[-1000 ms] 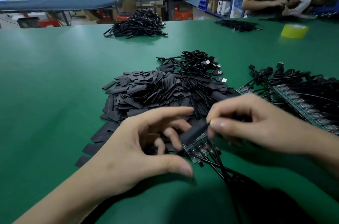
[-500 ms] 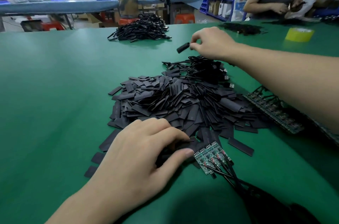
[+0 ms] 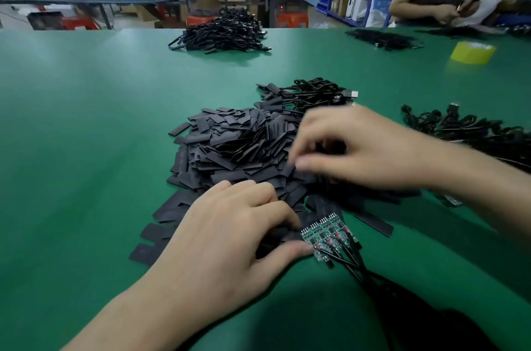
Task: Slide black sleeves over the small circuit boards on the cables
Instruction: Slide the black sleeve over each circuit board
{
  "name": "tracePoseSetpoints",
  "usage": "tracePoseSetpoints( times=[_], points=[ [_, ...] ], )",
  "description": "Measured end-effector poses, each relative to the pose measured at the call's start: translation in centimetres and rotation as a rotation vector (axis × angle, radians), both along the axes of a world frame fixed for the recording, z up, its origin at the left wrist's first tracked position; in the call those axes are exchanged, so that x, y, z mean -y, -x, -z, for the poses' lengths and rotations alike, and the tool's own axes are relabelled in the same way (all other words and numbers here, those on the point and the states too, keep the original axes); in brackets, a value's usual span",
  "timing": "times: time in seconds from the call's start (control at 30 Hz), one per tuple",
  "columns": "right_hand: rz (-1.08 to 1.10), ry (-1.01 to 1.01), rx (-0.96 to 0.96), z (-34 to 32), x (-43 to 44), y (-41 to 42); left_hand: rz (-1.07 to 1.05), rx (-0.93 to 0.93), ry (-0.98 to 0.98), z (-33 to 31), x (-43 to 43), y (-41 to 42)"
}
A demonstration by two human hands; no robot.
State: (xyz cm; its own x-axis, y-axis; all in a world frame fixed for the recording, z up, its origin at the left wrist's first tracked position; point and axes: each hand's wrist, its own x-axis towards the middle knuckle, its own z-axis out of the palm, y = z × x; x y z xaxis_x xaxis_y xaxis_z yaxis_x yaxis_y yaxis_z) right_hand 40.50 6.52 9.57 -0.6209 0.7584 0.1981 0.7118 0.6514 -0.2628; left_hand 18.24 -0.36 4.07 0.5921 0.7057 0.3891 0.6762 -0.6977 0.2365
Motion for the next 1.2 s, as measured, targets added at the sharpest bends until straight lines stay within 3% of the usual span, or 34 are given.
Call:
tracePoseSetpoints(
  times=[0.07,0.27,0.37,0.63,0.73,0.93,1.2],
  points=[
    [-0.015,0.065,0.068,0.8,3.5,-1.3,-0.014,0.009,-0.001,0.0,0.2,-0.3],
    [0.038,-0.015,0.206,2.9,6.0,-1.6,-0.054,0.042,0.042,0.1,0.7,-0.9],
    [0.041,0.090,0.077,2.5,6.0,-1.4,-0.079,0.111,0.086,0.2,0.8,-0.9],
    [0.140,0.405,-0.498,3.0,6.5,-0.5,-0.074,0.542,0.432,-0.1,1.3,-1.4],
    [0.161,0.520,-0.674,3.9,6.9,-0.5,-0.103,0.613,0.500,0.0,1.1,-1.3],
    [0.123,0.576,-0.801,4.9,7.4,-0.1,-0.001,0.724,0.681,-0.1,0.8,-0.9],
    [0.059,0.649,-0.866,4.9,7.5,0.1,0.045,0.811,0.781,-0.4,0.8,-0.9]
  ],
)
